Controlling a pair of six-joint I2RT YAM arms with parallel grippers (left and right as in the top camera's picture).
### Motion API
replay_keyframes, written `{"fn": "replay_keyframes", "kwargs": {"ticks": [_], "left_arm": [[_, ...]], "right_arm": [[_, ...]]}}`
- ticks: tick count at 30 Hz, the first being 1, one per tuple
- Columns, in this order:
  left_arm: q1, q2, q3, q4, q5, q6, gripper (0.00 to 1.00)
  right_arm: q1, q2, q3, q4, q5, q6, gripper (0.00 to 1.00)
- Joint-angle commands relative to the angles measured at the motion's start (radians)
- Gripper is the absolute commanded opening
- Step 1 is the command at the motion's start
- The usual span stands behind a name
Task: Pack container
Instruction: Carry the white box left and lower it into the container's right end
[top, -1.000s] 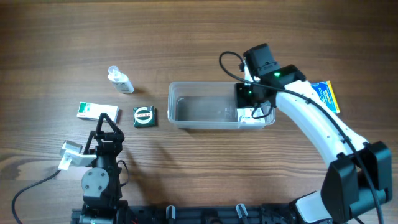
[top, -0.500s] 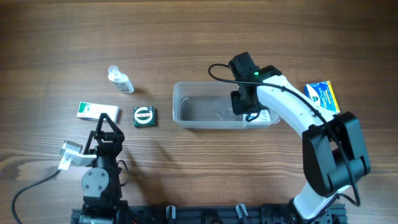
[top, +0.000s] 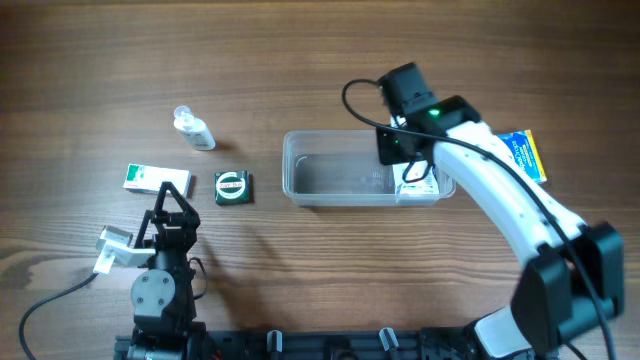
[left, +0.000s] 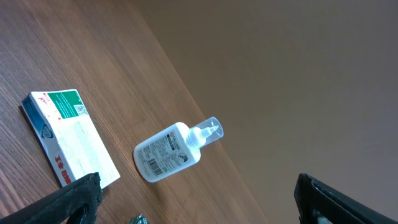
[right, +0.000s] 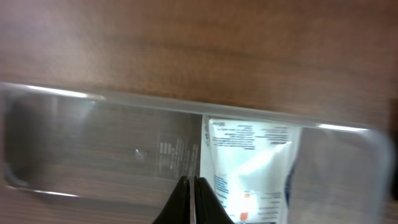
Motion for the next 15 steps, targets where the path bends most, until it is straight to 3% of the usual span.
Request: {"fn": "replay_keyframes", "kwargs": {"ticks": [1, 7, 15], "left_arm": [[0.007, -0.007, -0.004, 0.001, -0.014, -0.009, 1.00], [0.007, -0.007, -0.004, 0.000, -0.014, -0.009, 1.00], [0.007, -0.007, -0.004, 0.000, -0.014, -0.009, 1.00]], "right_arm": [[-0.019, -0.004, 0.003, -0.002, 0.027, 0.024, 0.04], [-0.021, 0.075, -0.097, 0.019, 0.130, 0.099, 0.05], [-0.021, 0.195, -0.138, 0.087, 0.117, 0.095, 0.04]]}}
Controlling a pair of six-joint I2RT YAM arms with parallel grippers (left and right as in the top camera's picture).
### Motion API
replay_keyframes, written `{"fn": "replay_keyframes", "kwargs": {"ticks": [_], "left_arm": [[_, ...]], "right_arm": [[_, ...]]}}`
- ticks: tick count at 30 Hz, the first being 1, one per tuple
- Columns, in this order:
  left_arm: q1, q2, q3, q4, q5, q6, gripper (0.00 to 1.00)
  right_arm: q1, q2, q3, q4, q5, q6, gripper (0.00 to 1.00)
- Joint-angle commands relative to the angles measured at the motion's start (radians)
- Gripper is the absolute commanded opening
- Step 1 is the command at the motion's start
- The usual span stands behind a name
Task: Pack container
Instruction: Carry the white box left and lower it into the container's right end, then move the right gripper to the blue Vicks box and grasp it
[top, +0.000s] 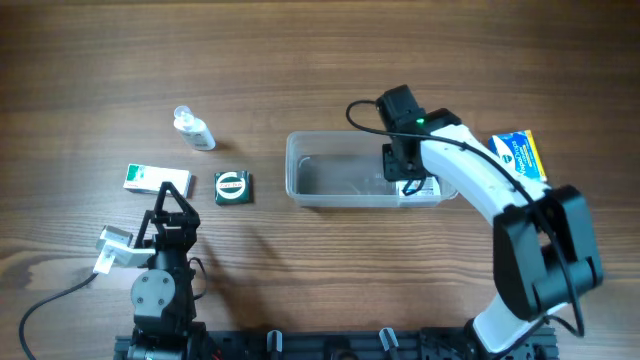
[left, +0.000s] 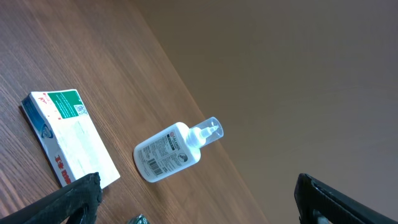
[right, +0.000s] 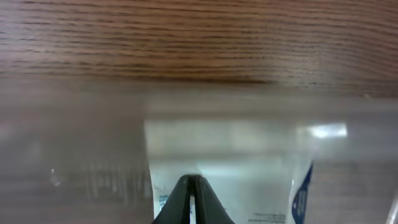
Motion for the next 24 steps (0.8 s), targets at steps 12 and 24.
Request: {"fn": "replay_keyframes", "kwargs": {"ticks": [12, 24], "left_arm": [[0.007, -0.007, -0.004, 0.001, -0.014, -0.009, 1.00], [0.007, -0.007, -0.004, 0.000, -0.014, -0.009, 1.00]], "right_arm": [[-0.005, -0.209, 0.155, -0.078, 0.030, -0.032, 0.05], [-0.312, -0.311, 0.138, -0.088, 0.080, -0.018, 0.21]]}}
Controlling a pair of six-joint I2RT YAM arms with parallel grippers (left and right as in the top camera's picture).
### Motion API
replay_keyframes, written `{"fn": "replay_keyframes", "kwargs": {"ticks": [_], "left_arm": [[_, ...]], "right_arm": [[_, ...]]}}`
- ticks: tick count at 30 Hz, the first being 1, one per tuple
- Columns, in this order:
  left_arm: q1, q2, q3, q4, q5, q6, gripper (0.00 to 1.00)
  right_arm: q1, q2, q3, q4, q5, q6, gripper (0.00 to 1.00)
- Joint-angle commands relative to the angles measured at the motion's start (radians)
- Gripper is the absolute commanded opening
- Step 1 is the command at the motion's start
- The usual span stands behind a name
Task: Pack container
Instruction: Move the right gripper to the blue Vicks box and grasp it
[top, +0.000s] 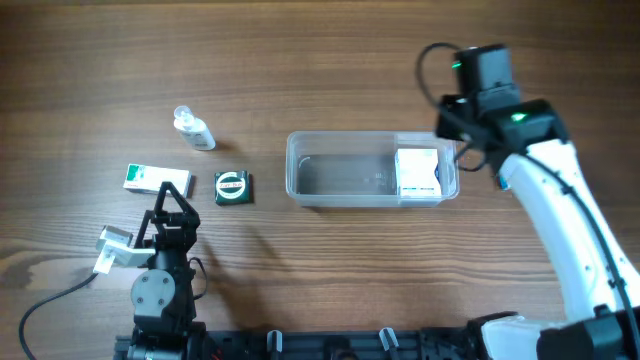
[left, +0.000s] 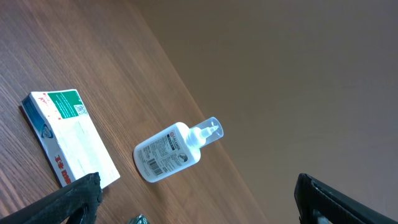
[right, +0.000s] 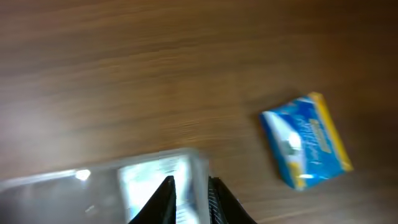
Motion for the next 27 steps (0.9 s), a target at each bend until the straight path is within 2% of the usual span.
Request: {"fn": "replay_keyframes", "kwargs": {"ticks": [1, 3, 4, 5, 8, 9, 12, 14, 27], "left_arm": [[0.007, -0.007, -0.004, 0.001, -0.014, -0.009, 1.00], [0.007, -0.007, -0.004, 0.000, -0.014, -0.009, 1.00], [0.007, -0.007, -0.004, 0.000, -0.014, -0.009, 1.00], [0.007, -0.007, -0.004, 0.001, -0.014, -0.009, 1.00], [0.007, -0.007, -0.004, 0.000, -0.014, -0.009, 1.00], [0.007, -0.007, -0.004, 0.001, -0.014, -0.009, 1.00], [0.007, -0.007, -0.004, 0.001, -0.014, -0.009, 1.00], [0.007, -0.007, -0.004, 0.001, -0.014, -0.009, 1.00], [0.007, -0.007, -0.004, 0.000, -0.014, -0.009, 1.00]], "right_arm": [[-0.186, 0.054, -0.016, 0.018, 0.026, 0.016, 0.41], [-0.255, 0.081, -0.016, 0.025, 0.016, 0.005, 0.79], [-0.283, 0.095, -0.016, 0.028, 0.016, -0.014, 0.93], [-0.304, 0.105, -0.016, 0.032, 0.016, -0.034, 0.99], [-0.379, 0.153, -0.016, 0.042, -0.018, -0.135, 1.00], [-0.404, 0.181, -0.016, 0.047, -0.102, -0.239, 1.00], [-0.426, 0.239, -0.016, 0.056, -0.180, -0.468, 0.99], [-0.435, 0.281, -0.016, 0.074, -0.172, -0.548, 0.97], [-0.461, 0.490, -0.016, 0.155, -0.172, -0.556, 1.00]]}}
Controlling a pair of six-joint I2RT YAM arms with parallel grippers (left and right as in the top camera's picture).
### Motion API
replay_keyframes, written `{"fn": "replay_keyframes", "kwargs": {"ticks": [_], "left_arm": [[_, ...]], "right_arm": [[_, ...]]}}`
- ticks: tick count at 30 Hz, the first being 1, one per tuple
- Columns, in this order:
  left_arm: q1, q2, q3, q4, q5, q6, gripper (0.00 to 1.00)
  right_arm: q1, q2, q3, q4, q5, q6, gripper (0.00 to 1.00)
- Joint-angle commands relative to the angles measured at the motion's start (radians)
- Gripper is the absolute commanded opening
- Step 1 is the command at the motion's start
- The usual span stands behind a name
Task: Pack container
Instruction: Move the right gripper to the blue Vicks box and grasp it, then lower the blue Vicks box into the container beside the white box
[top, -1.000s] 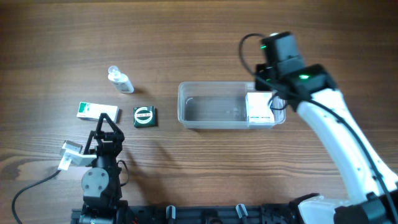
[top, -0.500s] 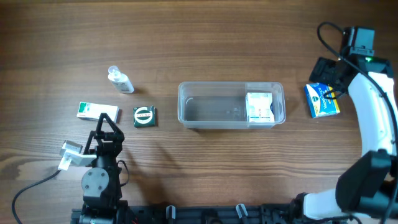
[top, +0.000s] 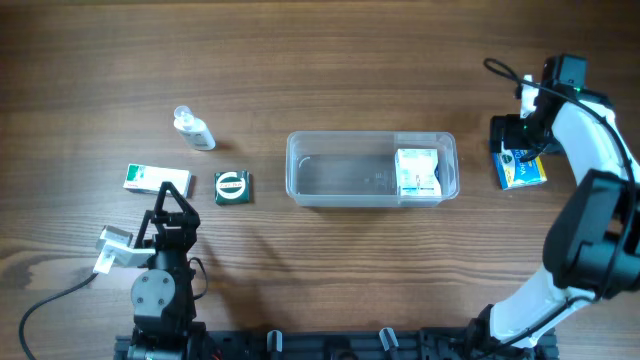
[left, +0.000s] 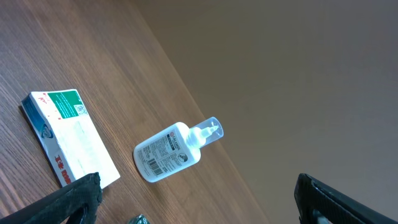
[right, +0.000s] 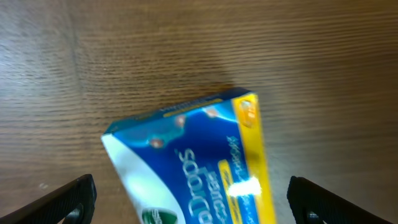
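A clear plastic container (top: 345, 170) lies mid-table with a white packet (top: 417, 172) at its right end. To the right lies a blue and yellow packet (top: 524, 170), filling the right wrist view (right: 193, 155). My right gripper (top: 520, 140) hangs directly over it, open, its fingertips (right: 74, 199) spread to either side of the packet and nothing gripped. My left gripper (top: 166, 212) rests open at the near left. A small clear bottle (top: 193, 129), a green and white box (top: 150, 178) and a dark green tin (top: 232, 187) lie at the left.
In the left wrist view the bottle (left: 174, 151) and the box (left: 68, 138) lie on the wood ahead of the fingers. The left arm's base sits at the table's near edge. The right arm stretches along the right side.
My right gripper has moved from beyond the container's right end to right over the blue and yellow packet. Its jaws were nearly closed and now stand wide apart. The left arm is unmoved.
My right gripper was shut above the container's right end, where the white packet lay. Then it was low, close against that packet. Then it was up and past the container's right end, the packet left inside. Now it is open over the blue packet.
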Motion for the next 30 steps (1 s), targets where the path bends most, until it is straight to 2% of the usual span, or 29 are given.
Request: {"fn": "replay_keyframes", "kwargs": {"ticks": [1, 6, 10, 12, 16, 19, 22, 26, 30], "left_arm": [[0.007, -0.007, -0.004, 0.000, -0.014, -0.009, 1.00], [0.007, -0.007, -0.004, 0.001, -0.014, -0.009, 1.00], [0.007, -0.007, -0.004, 0.000, -0.014, -0.009, 1.00], [0.007, -0.007, -0.004, 0.000, -0.014, -0.009, 1.00], [0.007, -0.007, -0.004, 0.001, -0.014, -0.009, 1.00], [0.007, -0.007, -0.004, 0.001, -0.014, -0.009, 1.00], [0.007, -0.007, -0.004, 0.001, -0.014, -0.009, 1.00], [0.007, -0.007, -0.004, 0.001, -0.014, -0.009, 1.00], [0.007, -0.007, -0.004, 0.001, -0.014, -0.009, 1.00]], "right_arm": [[-0.003, 0.064, -0.005, 0.006, -0.020, -0.023, 1.00], [-0.003, 0.081, -0.005, -0.002, -0.020, 0.016, 0.98], [-0.003, 0.082, -0.005, -0.014, -0.020, 0.055, 0.89], [-0.003, 0.082, -0.005, -0.028, -0.020, 0.071, 0.80], [-0.003, 0.081, -0.005, -0.073, -0.028, 0.238, 0.76], [-0.003, 0.081, -0.005, -0.114, -0.120, 0.295, 0.77], [-0.003, 0.070, -0.004, -0.157, -0.216, 0.324, 0.70], [-0.002, -0.011, -0.002, -0.219, -0.226, 0.344, 0.68], [0.000, -0.173, -0.002, -0.240, -0.226, 0.344, 0.64]]}}
